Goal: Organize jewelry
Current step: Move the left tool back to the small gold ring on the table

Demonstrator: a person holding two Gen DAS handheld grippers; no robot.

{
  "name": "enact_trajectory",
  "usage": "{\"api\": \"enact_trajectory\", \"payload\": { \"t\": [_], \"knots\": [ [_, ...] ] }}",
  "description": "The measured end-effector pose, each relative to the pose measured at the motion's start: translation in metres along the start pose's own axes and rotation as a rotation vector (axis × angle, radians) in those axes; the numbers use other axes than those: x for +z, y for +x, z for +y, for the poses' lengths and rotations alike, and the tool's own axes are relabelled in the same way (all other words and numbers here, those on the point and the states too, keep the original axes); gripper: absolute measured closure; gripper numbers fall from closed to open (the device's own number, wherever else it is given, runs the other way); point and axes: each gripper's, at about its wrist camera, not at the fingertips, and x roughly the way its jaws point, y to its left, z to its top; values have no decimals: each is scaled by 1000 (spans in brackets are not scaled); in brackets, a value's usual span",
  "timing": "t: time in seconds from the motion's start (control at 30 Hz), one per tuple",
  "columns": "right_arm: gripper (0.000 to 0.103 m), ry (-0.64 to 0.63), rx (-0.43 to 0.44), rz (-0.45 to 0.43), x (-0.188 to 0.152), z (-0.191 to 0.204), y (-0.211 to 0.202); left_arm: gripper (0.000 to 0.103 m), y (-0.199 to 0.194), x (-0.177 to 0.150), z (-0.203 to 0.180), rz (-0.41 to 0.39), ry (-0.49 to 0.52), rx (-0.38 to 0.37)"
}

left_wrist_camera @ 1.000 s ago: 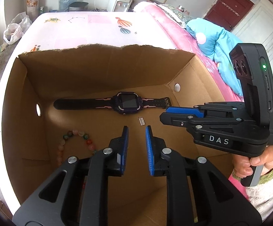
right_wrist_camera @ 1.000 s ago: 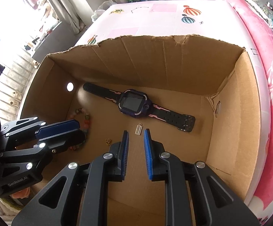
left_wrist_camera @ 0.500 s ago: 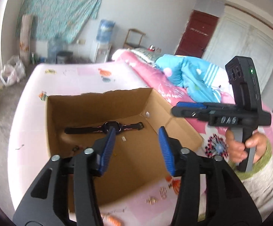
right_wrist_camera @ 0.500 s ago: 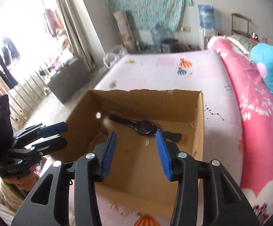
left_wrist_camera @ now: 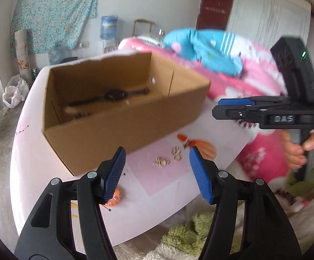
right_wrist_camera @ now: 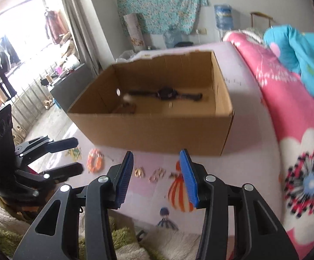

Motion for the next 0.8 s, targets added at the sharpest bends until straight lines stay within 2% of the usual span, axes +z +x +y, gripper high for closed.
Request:
{"api": "enact_trajectory", "payload": {
  "t": [0.03, 0.1, 0.27, 0.33, 0.6, 0.8],
  "knots": [
    [59, 5, -16, 21, -6, 0, 7, 45, 8, -4, -3, 11, 4, 3],
    [61, 19, -31, 47, -15, 0, 18, 53, 26, -9, -9, 55, 6, -14],
    [72, 16, -51, 109, -35, 4, 44, 78, 59, -19, -14, 147, 5, -37],
    [74, 14, -45, 123, -40, 3, 52, 83, 69, -21, -12, 175, -5, -34],
    [76, 20, 1, 159, -42, -1, 75, 84, 92, -22, -9, 238, 7, -7],
    [76, -1, -9, 163, -45, 0, 81, 84, 96, -20, -12, 240, 16, 2]
  ]
}}
